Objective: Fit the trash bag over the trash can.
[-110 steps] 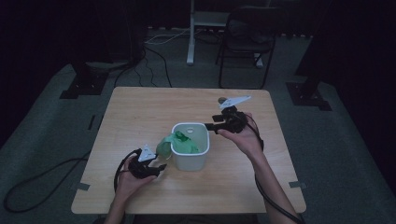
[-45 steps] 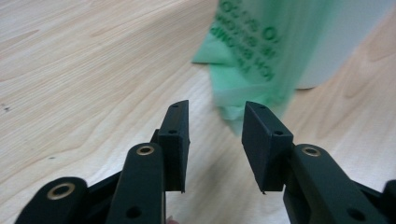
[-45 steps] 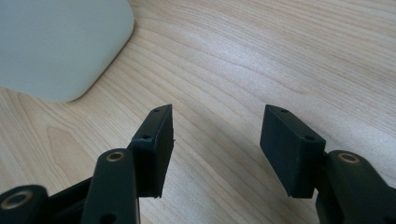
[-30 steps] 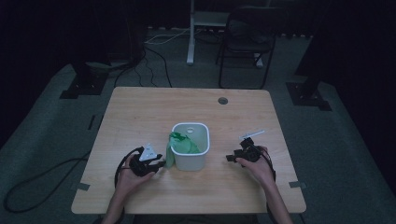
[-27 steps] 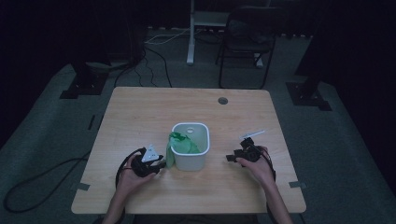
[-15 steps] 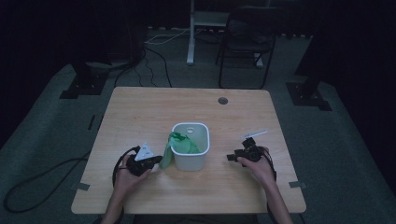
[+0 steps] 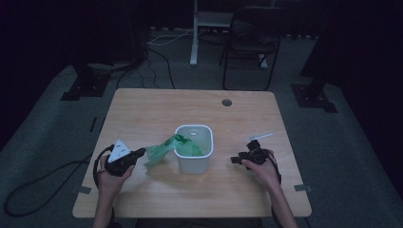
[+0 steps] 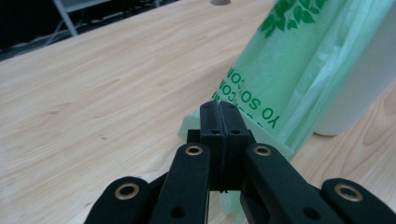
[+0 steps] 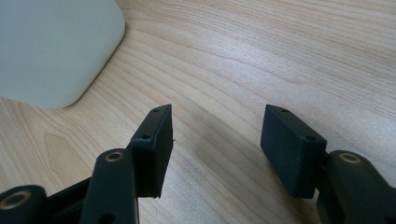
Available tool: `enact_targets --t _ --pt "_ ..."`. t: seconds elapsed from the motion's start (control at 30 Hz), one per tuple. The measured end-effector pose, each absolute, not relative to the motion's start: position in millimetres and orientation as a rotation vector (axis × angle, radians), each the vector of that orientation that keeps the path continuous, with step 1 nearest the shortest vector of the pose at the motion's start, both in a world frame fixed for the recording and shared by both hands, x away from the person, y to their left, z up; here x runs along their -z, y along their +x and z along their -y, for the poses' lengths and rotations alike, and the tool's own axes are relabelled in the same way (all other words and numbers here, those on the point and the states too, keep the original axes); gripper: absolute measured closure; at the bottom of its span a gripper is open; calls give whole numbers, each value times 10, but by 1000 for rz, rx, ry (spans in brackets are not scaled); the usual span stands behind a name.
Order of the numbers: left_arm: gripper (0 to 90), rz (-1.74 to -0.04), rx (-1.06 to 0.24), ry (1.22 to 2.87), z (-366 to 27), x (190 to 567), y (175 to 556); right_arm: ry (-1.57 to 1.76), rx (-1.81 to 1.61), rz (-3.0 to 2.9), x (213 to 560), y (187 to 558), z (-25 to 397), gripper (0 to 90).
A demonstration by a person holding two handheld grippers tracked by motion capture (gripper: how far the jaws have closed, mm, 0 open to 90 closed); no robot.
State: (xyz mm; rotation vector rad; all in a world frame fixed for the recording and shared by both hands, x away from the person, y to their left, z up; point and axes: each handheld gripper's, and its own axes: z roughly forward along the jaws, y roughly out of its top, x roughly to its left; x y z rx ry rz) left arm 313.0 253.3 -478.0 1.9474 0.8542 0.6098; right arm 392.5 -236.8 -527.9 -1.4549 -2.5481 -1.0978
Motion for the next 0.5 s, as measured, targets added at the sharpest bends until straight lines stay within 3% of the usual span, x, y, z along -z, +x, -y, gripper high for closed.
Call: enact_targets --t 0.2,0.5 --pt "900 -840 -641 1926 -2548 4605 3099 -1485 1084 2568 5241 3914 2376 459" --pt "900 -750 -688 1882 -2494 4226 3065 -1425 1209 2628 4806 3859 2334 462"
